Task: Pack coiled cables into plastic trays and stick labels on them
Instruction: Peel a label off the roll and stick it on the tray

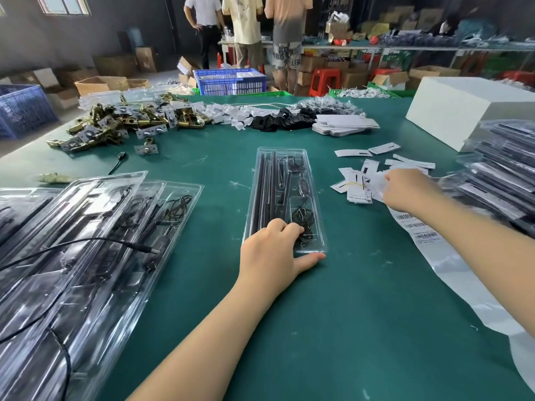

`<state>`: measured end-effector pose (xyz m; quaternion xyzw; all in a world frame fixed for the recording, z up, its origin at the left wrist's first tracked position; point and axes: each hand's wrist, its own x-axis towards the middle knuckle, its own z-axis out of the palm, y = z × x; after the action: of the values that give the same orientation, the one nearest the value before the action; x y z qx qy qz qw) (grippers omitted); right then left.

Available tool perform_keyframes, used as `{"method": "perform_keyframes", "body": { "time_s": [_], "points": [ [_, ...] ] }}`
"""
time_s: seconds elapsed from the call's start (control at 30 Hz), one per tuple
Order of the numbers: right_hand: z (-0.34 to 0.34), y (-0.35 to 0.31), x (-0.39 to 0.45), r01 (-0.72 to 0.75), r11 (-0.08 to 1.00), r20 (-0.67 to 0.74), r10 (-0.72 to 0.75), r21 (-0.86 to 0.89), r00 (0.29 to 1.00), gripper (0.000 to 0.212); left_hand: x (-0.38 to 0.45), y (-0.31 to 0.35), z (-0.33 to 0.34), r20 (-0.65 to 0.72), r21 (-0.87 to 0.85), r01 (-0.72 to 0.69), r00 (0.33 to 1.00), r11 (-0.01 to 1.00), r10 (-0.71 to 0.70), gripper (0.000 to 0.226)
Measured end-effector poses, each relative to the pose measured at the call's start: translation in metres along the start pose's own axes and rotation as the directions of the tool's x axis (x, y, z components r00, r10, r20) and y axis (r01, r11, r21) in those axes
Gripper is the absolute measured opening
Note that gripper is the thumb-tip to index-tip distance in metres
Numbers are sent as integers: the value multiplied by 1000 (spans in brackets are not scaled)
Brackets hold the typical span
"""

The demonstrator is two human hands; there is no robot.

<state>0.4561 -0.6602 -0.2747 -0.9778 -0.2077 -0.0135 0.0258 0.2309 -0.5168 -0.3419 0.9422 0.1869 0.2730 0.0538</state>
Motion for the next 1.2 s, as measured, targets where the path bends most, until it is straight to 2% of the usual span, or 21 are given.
{"method": "perform_keyframes", "body": {
  "time_s": [0.03,0.07,0.1,0.13,0.17,0.27,0.4,0.5,0.57,0.63,0.73,0.83,0.97,1.1,1.2],
  "points": [
    [0,-6,-4,-8,984,-12,11,178,1000,17,0,-1,1,29,-15,14,999,1000,-14,61],
    [1,-13,-11,-19,905,10,16,426,1000,19,1,-3,1,74,-28,27,997,999,-24,64],
    [4,-23,-21,-69,744,72,29,665,997,21,1,-5,2,110,-39,32,994,999,-28,66],
    [7,-34,-32,-137,562,142,36,815,989,21,2,-6,2,132,-48,34,991,998,-27,67],
    [13,-43,-44,-166,444,172,27,880,985,20,3,-6,1,148,-53,30,989,998,-22,67],
    [42,-62,-67,-146,368,137,50,918,989,18,3,-6,-1,168,-34,6,986,999,0,67],
    [61,-67,-82,-124,262,82,166,957,983,16,2,-3,0,177,-2,-11,984,1000,11,67],
    [61,-61,-81,-195,140,172,161,971,972,16,1,-2,-2,193,59,-28,981,998,17,67],
    [58,-57,-79,-267,125,254,112,956,961,7,-1,-1,-3,204,124,-67,978,990,41,67],
    [58,-53,-80,-311,151,302,85,938,950,9,-4,1,-3,213,184,-108,975,977,68,67],
    [56,-46,-82,-352,113,348,58,929,936,10,-5,2,-3,205,225,-138,975,965,91,65],
    [50,-40,-82,-393,115,392,33,912,919,7,-9,5,-7,125,197,-146,985,969,122,59],
    [45,-42,-81,-420,150,423,10,895,906,5,-9,6,-15,72,13,-137,988,990,136,37],
    [42,-41,-79,-436,184,443,-1,881,896,7,-11,9,-15,35,94,-190,982,977,187,27],
    [38,-43,-78,-447,225,463,-25,866,886,9,-13,10,-11,-29,57,-177,984,983,178,27]
  ]
}}
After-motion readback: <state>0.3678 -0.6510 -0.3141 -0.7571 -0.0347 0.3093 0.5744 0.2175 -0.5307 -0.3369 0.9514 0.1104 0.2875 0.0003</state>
